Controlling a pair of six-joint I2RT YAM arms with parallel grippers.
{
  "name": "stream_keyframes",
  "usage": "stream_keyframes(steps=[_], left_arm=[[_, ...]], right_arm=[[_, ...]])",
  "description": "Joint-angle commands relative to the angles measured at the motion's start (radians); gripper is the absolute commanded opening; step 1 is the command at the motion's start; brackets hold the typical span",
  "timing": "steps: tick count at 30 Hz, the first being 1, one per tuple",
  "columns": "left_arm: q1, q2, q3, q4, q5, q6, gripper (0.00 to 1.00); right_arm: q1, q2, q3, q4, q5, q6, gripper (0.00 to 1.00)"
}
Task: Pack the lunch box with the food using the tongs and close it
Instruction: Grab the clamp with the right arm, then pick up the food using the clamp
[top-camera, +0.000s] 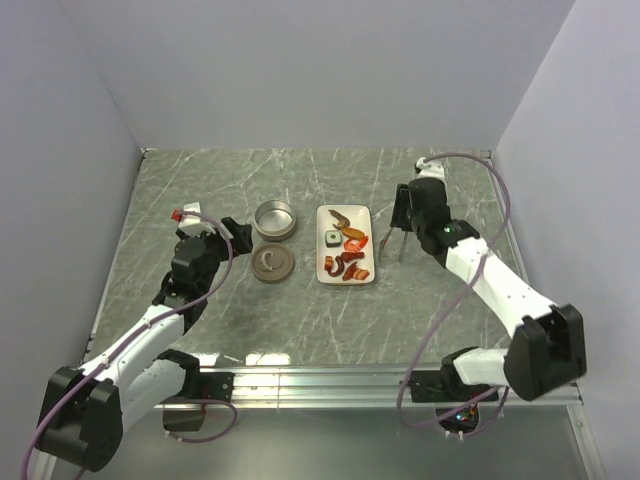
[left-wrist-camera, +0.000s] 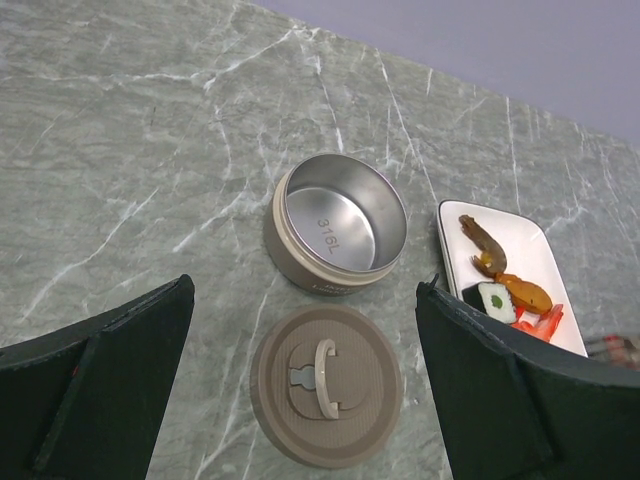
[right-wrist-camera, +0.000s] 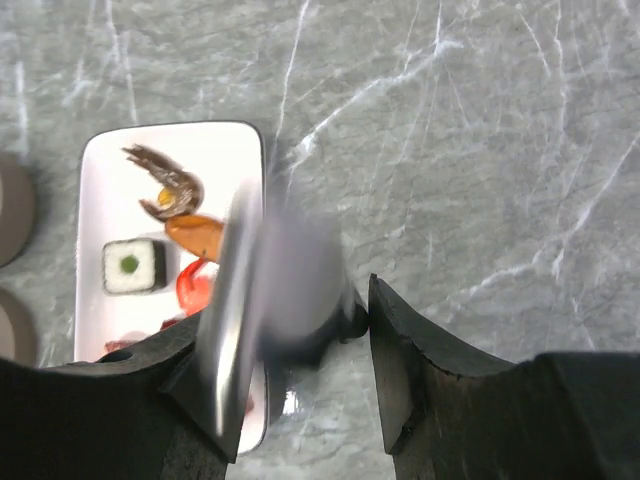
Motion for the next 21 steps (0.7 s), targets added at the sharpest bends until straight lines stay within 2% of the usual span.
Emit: stream_keyframes(steps=[1, 7, 13, 17, 21], left_arm=[[0.005, -0.026, 0.015, 0.045, 0.009, -0.007, 0.99], [0.005, -0.045, 0.006, 0.040, 0.011, -0.013, 0.99], [0.005, -0.072, -0.005, 0.033, 0.011, -0.016, 0.99], [0.005, -0.082, -0.008, 0.028, 0.012, -0.021, 0.99], [0.005, -0.091, -0.014, 0.025, 0.012, -0.022, 0.99]], right_arm=[[0.044, -0.124, -0.071, 0.102, 0.085, 0.017, 0.53], [0.146, -0.323, -0.157, 0.206, 0.174, -0.014, 0.53], [0.196, -0.454, -0.217, 0.310, 0.119, -0.046, 0.53], [0.230, -0.436, -0.230, 0.378, 0.059, -0.060, 0.53], [0.265, -0.342, -0.223, 0.458, 0.049, -0.070, 0.52]])
